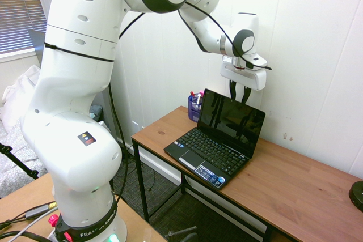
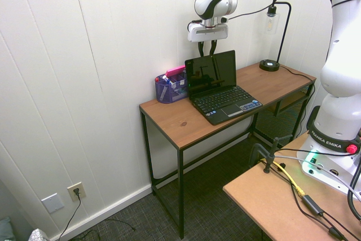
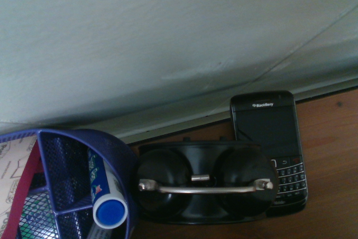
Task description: Close the laptop lid
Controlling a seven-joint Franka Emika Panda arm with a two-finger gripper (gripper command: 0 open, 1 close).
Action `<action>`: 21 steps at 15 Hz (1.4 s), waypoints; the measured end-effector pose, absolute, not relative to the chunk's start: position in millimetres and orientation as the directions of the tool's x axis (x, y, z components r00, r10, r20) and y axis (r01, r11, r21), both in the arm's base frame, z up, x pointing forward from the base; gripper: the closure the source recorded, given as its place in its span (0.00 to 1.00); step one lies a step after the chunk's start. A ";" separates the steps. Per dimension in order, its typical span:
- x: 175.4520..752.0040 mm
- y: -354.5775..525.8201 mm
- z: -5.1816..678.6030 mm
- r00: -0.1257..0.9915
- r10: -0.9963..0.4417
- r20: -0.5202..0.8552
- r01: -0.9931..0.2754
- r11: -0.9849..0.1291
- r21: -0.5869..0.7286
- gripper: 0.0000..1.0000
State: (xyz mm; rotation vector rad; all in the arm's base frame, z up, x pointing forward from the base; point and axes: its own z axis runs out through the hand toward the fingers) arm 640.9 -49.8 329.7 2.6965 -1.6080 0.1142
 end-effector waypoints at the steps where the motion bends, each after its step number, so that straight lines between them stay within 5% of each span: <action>1: 640.8 -49.9 329.1 0.473 -0.879 0.060 -0.879 -0.476 -0.037 1.00; 10: 632.5 -44.6 312.6 0.494 -0.869 0.028 -0.869 -0.494 -0.003 1.00; 21: 520.1 -47.4 286.9 0.518 -0.855 -0.035 -0.852 -0.519 0.067 1.00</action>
